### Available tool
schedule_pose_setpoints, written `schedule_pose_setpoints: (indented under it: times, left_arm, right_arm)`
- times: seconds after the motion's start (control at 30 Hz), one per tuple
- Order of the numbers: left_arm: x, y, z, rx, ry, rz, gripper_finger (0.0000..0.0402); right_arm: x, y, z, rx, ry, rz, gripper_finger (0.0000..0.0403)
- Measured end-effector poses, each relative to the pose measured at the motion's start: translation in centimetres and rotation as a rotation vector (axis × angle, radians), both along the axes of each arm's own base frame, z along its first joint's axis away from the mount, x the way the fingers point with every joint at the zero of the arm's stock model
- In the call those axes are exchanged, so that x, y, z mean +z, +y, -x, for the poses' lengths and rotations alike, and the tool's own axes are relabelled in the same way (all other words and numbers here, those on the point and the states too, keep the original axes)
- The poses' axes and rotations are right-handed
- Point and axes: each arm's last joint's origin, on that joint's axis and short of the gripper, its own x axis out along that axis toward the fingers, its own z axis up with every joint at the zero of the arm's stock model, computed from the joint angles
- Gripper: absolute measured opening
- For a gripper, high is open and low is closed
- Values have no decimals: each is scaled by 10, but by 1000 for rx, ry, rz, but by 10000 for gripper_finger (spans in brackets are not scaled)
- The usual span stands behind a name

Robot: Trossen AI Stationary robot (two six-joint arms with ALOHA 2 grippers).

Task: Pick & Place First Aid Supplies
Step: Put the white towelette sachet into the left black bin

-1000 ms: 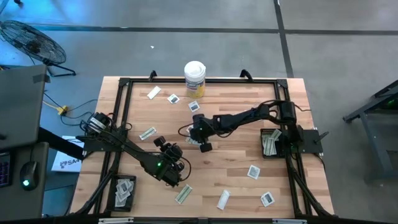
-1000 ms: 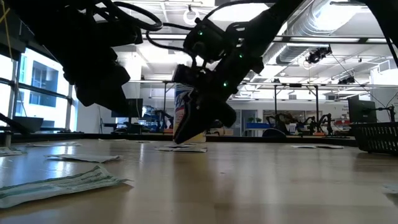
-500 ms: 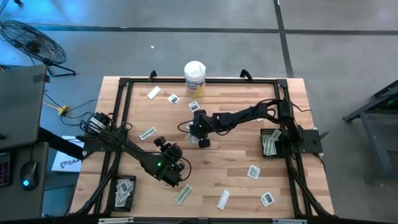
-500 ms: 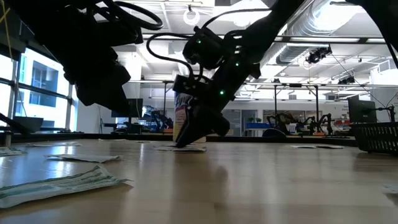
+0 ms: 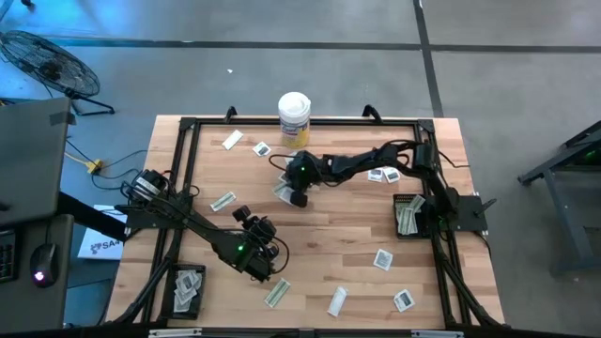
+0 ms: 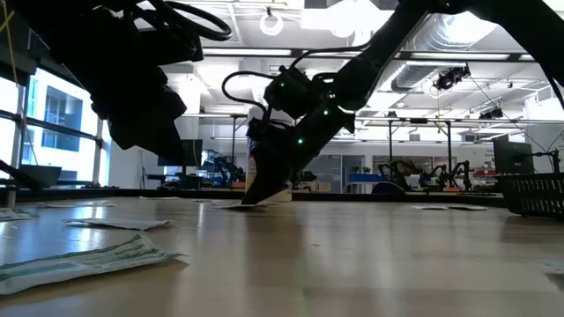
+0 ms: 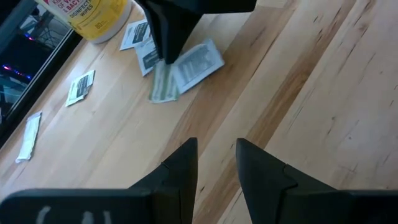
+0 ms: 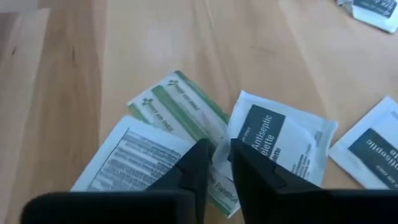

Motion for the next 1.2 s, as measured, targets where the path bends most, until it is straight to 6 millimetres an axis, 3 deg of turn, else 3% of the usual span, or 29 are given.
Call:
schedule_pose_setpoints:
  times: [0.23,0.47,0.83,1.0,1.2]
  left_arm:
    - [0,0,0,0,0,1,106]
    - [-1,1,3,0,47,11,106]
    - [6,7,15,21,151,3,106]
    - [14,8,17,-16,181,11,106]
    - [14,7,16,-31,176,21,106]
  right_arm:
    - [-1,3,-3,6,-37,18,7]
    - [13,15,-4,19,-55,3,21]
    - [55,66,-2,275,-81,21,8]
    - [52,87,0,469,-47,31,5]
    - [50,101,3,534,-8,43,30]
